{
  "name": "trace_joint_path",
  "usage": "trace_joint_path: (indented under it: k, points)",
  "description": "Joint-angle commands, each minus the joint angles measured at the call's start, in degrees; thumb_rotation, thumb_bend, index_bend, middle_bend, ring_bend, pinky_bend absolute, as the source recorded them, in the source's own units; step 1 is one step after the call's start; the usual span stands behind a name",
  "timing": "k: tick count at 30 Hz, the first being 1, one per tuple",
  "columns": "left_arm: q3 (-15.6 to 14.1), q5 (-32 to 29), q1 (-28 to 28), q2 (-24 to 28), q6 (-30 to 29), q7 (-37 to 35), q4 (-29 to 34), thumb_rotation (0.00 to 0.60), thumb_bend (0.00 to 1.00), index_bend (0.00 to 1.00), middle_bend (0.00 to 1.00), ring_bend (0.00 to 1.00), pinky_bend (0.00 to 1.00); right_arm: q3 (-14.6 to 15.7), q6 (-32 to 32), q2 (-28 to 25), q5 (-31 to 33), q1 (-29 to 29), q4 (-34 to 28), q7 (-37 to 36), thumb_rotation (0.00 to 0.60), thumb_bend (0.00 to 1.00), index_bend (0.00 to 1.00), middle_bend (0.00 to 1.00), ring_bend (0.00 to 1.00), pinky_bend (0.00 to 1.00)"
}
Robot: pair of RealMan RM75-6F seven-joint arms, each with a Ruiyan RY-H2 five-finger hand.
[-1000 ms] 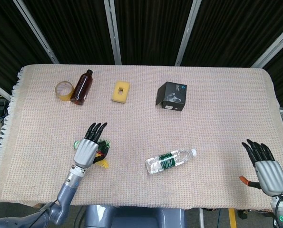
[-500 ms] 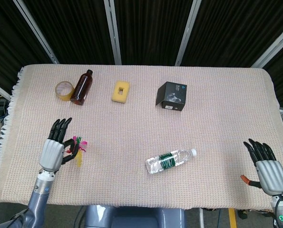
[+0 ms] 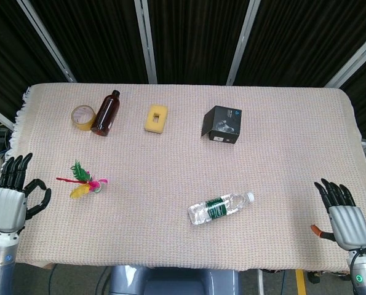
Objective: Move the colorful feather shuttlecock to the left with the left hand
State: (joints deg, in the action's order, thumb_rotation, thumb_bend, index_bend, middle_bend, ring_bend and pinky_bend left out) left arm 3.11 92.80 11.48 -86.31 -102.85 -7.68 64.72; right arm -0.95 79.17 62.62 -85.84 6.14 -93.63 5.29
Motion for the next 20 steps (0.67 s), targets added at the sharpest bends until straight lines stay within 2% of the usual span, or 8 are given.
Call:
trace_joint_path:
  k: [1, 3, 5, 7, 8, 11, 14, 20]
  points:
    - [-0.35, 0.92, -1.36, 1.46, -2.07, -2.83, 1.97, 0.53, 0.21, 0.13, 0.0, 0.0, 0.0, 0.06, 0.15, 0.55, -0.35, 0.1, -0.49, 1.09, 0.6, 0.12, 0.0, 0.0, 0.0, 0.0]
    - [-1.26, 0.43, -2.82, 3.98, -1.7, -1.02, 4.43, 0.524, 0.18, 0.06, 0.0, 0.0, 0.0, 0.1, 0.12, 0.75, -0.41, 0.12, -0.48, 1.36, 0.6, 0.12, 0.0, 0.0, 0.0, 0.0]
    - [-2.88, -1.38, -4.47, 8.23, 1.09, 4.55, 9.27, 0.525, 0.13, 0.03, 0.0, 0.0, 0.0, 0.09, -0.02, 0.82, -0.3, 0.18, -0.39, 1.39, 0.6, 0.12, 0.0, 0.0, 0.0, 0.0]
    - [-4.75, -5.79, -6.8, 14.55, 5.15, 11.84, 18.1, 0.529, 0.07, 0.0, 0.0, 0.0, 0.0, 0.09, -0.24, 0.68, -0.04, 0.19, -0.32, 1.14, 0.6, 0.12, 0.0, 0.0, 0.0, 0.0]
    - [-5.39, -7.48, -7.61, 17.68, 6.47, 13.4, 23.19, 0.528, 0.05, 0.0, 0.0, 0.0, 0.0, 0.18, -0.33, 0.47, 0.02, 0.13, -0.37, 0.95, 0.6, 0.12, 0.0, 0.0, 0.0, 0.0]
    - [-6.57, -10.08, -9.03, 23.51, 8.56, 14.52, 31.2, 0.528, 0.04, 0.0, 0.0, 0.0, 0.0, 0.42, -0.18, -0.22, -0.13, -0.11, -0.7, 0.21, 0.6, 0.12, 0.0, 0.0, 0.0, 0.0]
    - [-6.28, -10.65, -9.77, 25.61, 8.56, 13.9, 33.96, 0.528, 0.04, 0.0, 0.0, 0.0, 0.0, 0.69, 0.39, -0.76, -0.8, -0.4, -1.2, -0.35, 0.6, 0.12, 0.0, 0.0, 0.0, 0.0]
    - [-5.58, -9.73, -9.49, 26.28, 10.21, 12.28, 33.95, 0.528, 0.04, 0.0, 0.0, 0.0, 0.0, 1.15, 1.04, -1.18, -1.69, -0.83, -1.44, -0.61, 0.6, 0.12, 0.0, 0.0, 0.0, 0.0]
